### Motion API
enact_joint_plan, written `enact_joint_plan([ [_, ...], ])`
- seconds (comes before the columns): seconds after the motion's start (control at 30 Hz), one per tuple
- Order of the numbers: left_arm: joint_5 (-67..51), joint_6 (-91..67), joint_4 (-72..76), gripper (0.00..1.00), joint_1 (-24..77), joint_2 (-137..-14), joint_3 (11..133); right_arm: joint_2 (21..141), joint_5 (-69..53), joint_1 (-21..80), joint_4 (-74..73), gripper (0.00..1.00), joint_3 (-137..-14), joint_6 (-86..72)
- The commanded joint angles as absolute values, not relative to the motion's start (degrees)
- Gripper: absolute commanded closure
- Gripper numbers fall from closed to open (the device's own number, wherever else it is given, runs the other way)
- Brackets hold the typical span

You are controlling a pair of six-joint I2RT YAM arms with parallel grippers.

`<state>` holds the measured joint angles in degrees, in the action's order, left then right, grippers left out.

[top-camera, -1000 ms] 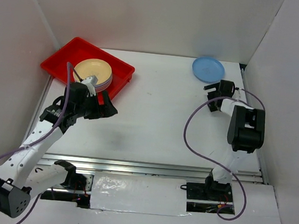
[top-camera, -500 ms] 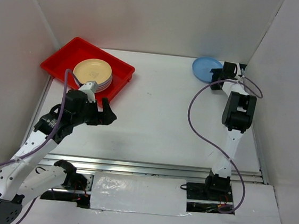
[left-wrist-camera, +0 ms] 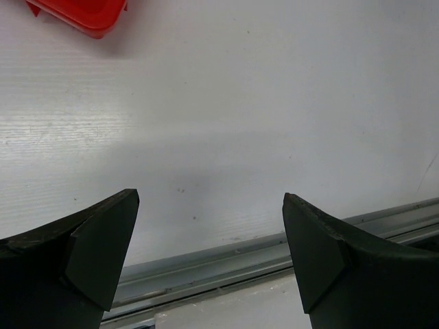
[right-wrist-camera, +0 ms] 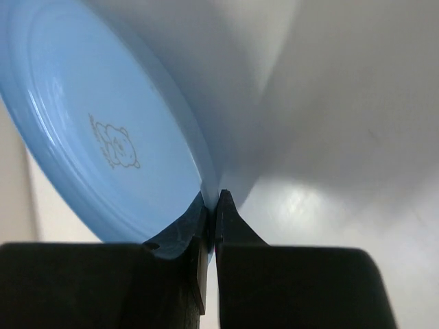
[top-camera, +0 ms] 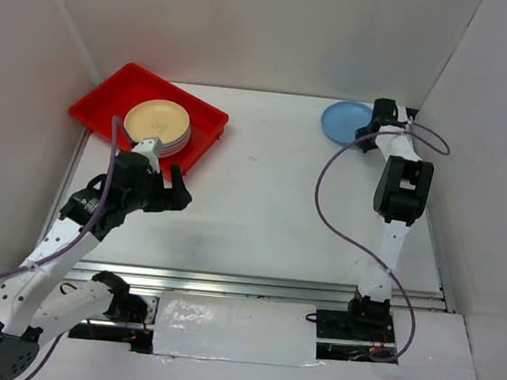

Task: Place the plates into the plastic bin on the countertop

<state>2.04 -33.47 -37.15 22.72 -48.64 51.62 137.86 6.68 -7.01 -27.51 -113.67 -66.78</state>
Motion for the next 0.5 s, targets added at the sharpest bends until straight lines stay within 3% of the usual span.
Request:
enact_joint_plan([
  [0.0,4.93,-35.24,-37.01,0.01,22.24,-50.88,56.77,121.57,16.42,-0.29,-32.07,1.00,-111.11,-50.75],
  [0.1,1.59,-35.16,-33.50,0.01,22.24,-54.82,61.34,114.63,17.91,7.43,-39.26,1.00,-107.87,-38.26],
  [0.2,-3.33,-33.41,-32.52,0.01,22.15,-61.57,67.40,105.23,18.03,14.64,-38.43,1.00,-95.69,-32.80],
  [0.37,-6.59,-30.50,-34.79,0.01,21.01,-72.83,76.28,86.95,0.46,22.40,-28.23,1.00,-76.07,-31.63],
  [0.47,-5.02,-28.92,-38.13,0.01,20.57,-77.15,80.41,82.27,-6.14,26.80,-23.12,1.00,-73.74,-32.95],
])
